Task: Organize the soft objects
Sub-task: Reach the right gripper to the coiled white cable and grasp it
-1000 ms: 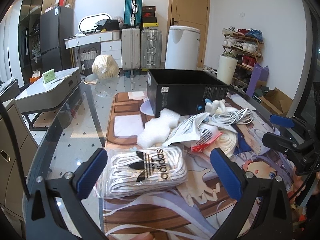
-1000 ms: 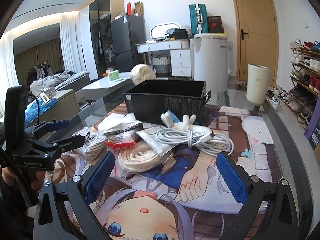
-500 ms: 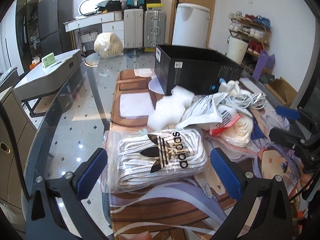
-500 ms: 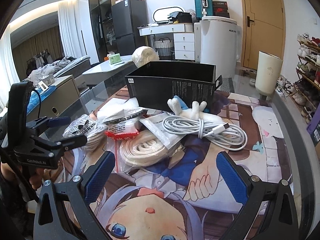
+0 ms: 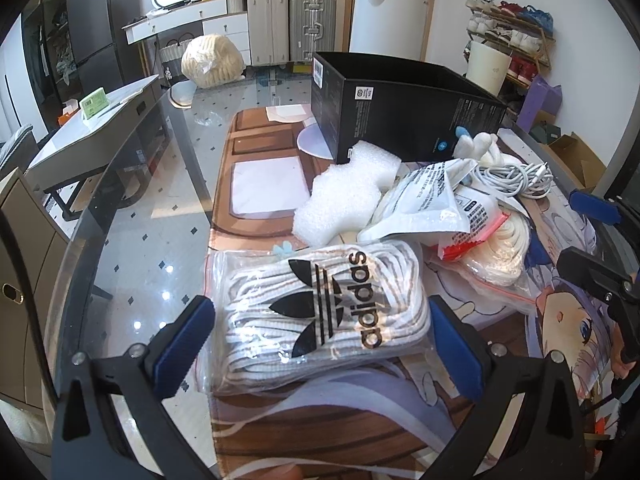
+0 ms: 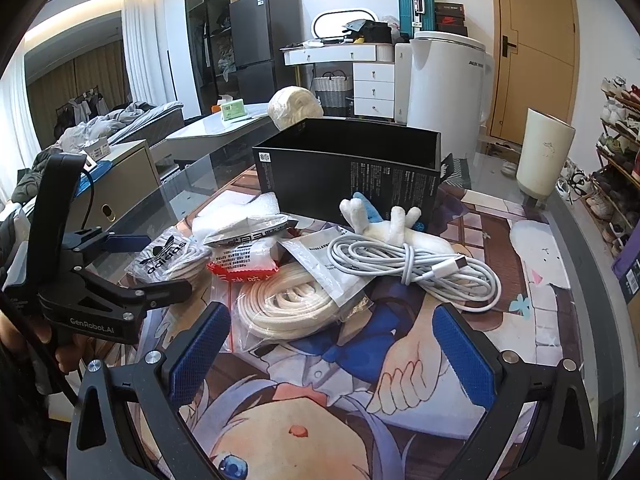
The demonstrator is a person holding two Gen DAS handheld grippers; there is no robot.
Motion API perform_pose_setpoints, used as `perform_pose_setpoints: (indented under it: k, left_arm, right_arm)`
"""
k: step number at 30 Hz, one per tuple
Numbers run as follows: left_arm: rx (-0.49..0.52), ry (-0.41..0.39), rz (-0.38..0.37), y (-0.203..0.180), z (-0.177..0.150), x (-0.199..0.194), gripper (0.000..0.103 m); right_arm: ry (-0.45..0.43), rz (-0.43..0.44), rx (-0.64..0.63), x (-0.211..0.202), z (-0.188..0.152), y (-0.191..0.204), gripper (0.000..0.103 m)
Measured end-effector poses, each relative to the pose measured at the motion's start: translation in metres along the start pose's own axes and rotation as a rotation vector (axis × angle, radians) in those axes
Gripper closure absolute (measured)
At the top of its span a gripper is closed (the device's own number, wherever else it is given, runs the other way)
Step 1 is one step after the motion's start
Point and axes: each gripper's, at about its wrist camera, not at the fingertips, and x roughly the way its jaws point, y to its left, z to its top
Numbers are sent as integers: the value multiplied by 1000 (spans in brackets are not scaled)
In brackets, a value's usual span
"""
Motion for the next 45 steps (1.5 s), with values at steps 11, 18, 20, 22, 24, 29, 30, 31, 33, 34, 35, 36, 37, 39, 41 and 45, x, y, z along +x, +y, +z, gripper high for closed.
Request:
perform_pose_setpoints:
  k: [11, 18, 20, 22, 24, 29, 30, 31, 33, 34, 35, 36, 37, 39, 41, 45]
  left_arm:
    - [9, -5, 4, -2, 0, 1, 5]
    - [32, -28, 5, -5, -1, -3, 10]
    - [32, -34, 3, -4, -1, -4, 10]
    - [37, -42, 2, -4, -2, -6, 11]
    - [43, -49, 4, -5, -2, -8, 12]
    - [31, -62, 2, -4, -3, -11, 13]
    - [29, -67, 0, -3, -2, -12, 14]
    - [28, -70, -1, -3, -3, -13, 14]
    - [30, -78, -3, -3, -3, -15, 17]
    - [30, -80, -5, -4, -2, -16, 18]
    - [31, -82, -7, -4, -2, -17, 19]
    - [34, -86, -10, -4, -3, -18, 21]
    - [36, -87, -13, -5, -3, -19, 22]
    - [45, -87, -12, -7, -4, -20, 22]
    - [50, -86, -10, -7, -5, -20, 22]
    - [51, -86, -9, -7, -6, -21, 22]
  right_arm:
    - [53, -45, -33, 8, 11, -24, 0]
    - [78, -82, -50, 15, 23, -55, 0]
    - [94, -80, -46, 21, 26, -63, 0]
    - [112, -50, -46, 29, 29, -70, 0]
    - [120, -27, -56, 37, 31, -73, 0]
    - [149, 26, -95, 50, 30, -71, 1]
    - [152, 40, -98, 50, 30, -70, 2]
    - [152, 54, -101, 50, 29, -70, 5]
    - [151, 78, -113, 46, 27, -66, 14]
    - [155, 87, -120, 44, 25, -64, 20]
    - [160, 99, -131, 42, 23, -61, 22]
    - [168, 107, -140, 41, 21, -59, 23]
    - [170, 117, -154, 39, 19, -57, 25]
    - [176, 135, -171, 38, 17, -54, 30]
    - [184, 147, -186, 38, 16, -53, 33]
    - [190, 181, -207, 45, 19, -52, 35]
